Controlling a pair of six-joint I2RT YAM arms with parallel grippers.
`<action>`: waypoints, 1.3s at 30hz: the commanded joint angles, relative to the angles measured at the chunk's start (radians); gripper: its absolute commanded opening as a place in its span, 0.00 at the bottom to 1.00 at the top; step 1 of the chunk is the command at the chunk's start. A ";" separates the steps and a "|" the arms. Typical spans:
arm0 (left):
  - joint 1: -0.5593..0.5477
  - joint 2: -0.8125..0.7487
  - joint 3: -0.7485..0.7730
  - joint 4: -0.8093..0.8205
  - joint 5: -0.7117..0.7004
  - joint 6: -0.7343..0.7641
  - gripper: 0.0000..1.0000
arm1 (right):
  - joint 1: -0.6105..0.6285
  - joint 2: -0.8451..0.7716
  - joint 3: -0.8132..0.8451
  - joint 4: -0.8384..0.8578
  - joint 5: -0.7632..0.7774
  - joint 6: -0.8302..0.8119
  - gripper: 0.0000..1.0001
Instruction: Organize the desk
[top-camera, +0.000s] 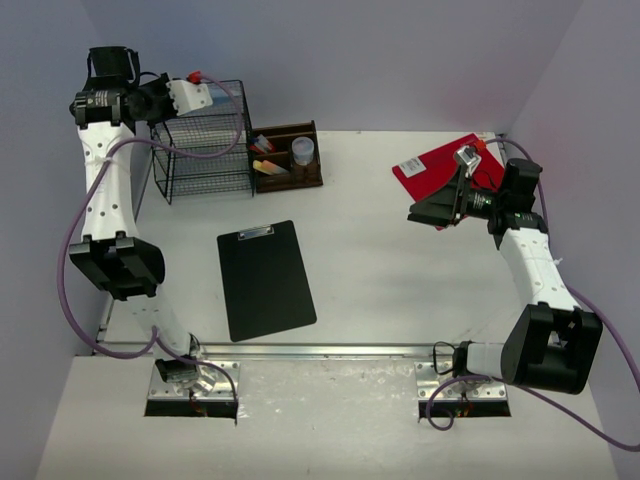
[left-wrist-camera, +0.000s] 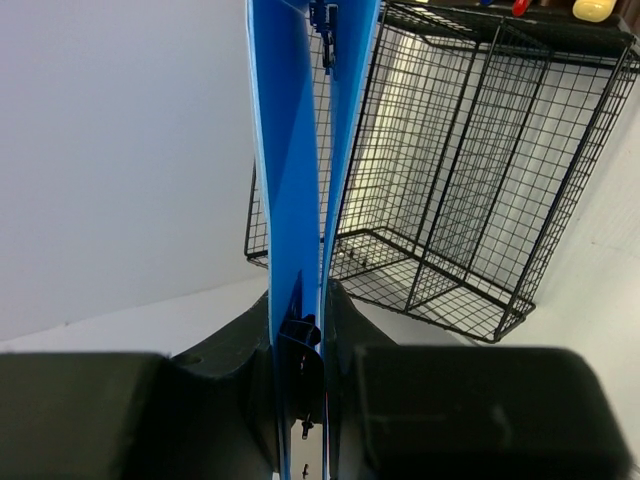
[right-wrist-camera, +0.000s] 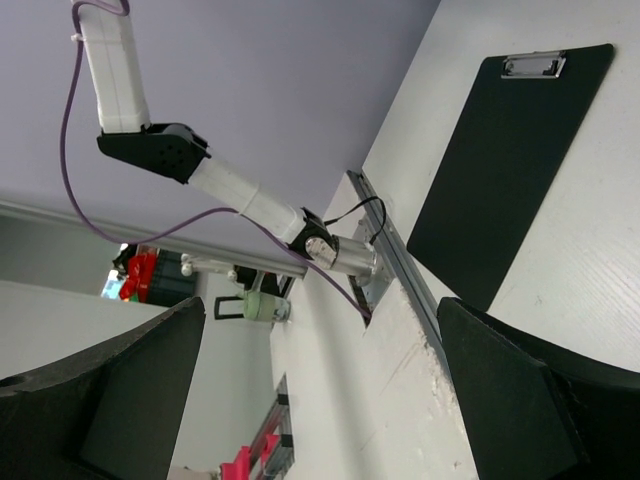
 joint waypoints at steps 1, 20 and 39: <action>-0.006 0.016 0.046 0.023 -0.032 0.047 0.00 | 0.000 -0.016 0.002 0.038 -0.020 -0.019 0.99; -0.020 -0.097 -0.194 0.519 -0.020 -0.214 0.99 | -0.002 -0.007 -0.016 0.034 -0.024 -0.017 0.99; -0.075 0.027 -0.162 0.938 -0.149 -0.326 0.98 | -0.002 -0.010 -0.026 0.040 -0.023 -0.007 0.99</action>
